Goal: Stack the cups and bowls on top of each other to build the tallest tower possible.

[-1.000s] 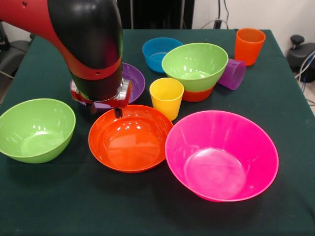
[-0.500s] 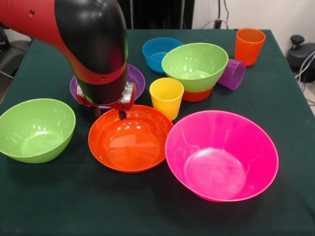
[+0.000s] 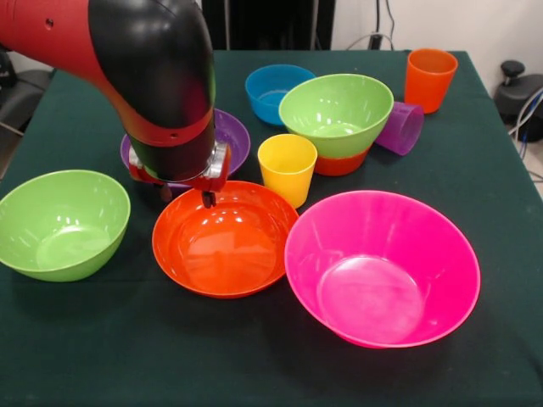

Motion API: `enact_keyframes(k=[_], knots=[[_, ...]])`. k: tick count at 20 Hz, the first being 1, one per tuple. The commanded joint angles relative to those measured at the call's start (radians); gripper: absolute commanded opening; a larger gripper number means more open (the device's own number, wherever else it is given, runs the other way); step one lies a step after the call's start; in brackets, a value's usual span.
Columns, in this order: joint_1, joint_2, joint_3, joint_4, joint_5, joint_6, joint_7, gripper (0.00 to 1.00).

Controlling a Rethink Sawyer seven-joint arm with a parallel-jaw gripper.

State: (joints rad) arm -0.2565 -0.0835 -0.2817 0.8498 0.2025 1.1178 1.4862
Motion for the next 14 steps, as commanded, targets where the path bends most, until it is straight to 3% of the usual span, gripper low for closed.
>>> enact_keyframes(k=[1, 14], knots=[[-0.025, 0.028, 0.128, 0.033, -0.102, -0.09, -0.141, 1.0], [-0.022, 0.073, 0.148, -0.006, -0.108, -0.109, -0.115, 1.0]])
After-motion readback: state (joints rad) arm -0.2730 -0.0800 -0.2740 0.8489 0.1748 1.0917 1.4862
